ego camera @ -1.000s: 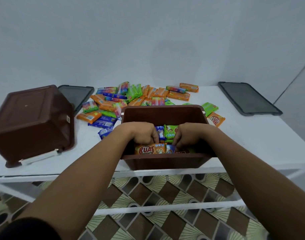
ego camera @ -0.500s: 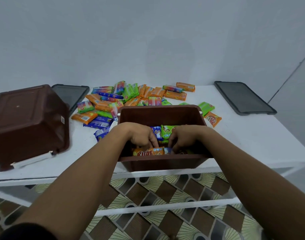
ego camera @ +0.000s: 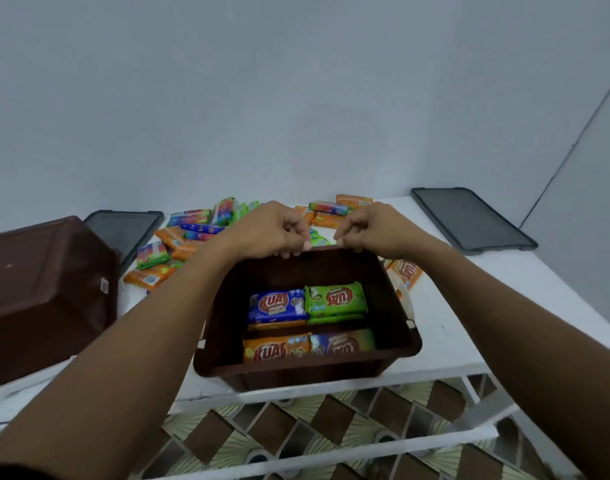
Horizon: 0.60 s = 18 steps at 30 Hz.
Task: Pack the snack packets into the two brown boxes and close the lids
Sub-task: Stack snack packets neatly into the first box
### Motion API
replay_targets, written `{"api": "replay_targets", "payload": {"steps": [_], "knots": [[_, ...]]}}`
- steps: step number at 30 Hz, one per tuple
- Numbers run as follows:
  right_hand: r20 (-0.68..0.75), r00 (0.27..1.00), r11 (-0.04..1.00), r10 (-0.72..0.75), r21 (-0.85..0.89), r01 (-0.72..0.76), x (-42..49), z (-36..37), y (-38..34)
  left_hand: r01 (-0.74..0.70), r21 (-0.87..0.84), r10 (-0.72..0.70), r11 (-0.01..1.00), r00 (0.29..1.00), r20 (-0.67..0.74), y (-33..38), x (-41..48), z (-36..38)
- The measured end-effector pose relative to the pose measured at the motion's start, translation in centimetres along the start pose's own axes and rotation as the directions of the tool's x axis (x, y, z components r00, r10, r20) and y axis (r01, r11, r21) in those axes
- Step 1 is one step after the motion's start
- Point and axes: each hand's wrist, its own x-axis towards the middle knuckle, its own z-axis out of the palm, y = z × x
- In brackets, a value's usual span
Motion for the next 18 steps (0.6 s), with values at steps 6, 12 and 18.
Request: {"api": "replay_targets", "payload": {"steps": [6, 12, 18], "knots": [[-0.168, 0.986, 1.000, 0.002, 0.009, 0.000, 3.8, -4.5, 3.4, -0.005, 0.002, 0.006, 1.000, 0.977, -0.211, 1.1, 5.1, -0.7], [-0.192, 0.981, 0.999, 0.010, -0.050, -0.020, 8.3, -7.7, 7.5, 0.050, 0.038, -0.037, 0.998, 0.955, -0.295, 0.6, 11.4, -0.8], [-0.138, 0.990, 0.996, 0.030, -0.074, -0.040, 13.1, -9.2, 11.5, 0.122, 0.154, -0.076, 0.981, 0.959, -0.272, -0.2, 17.8, 0.2]]}}
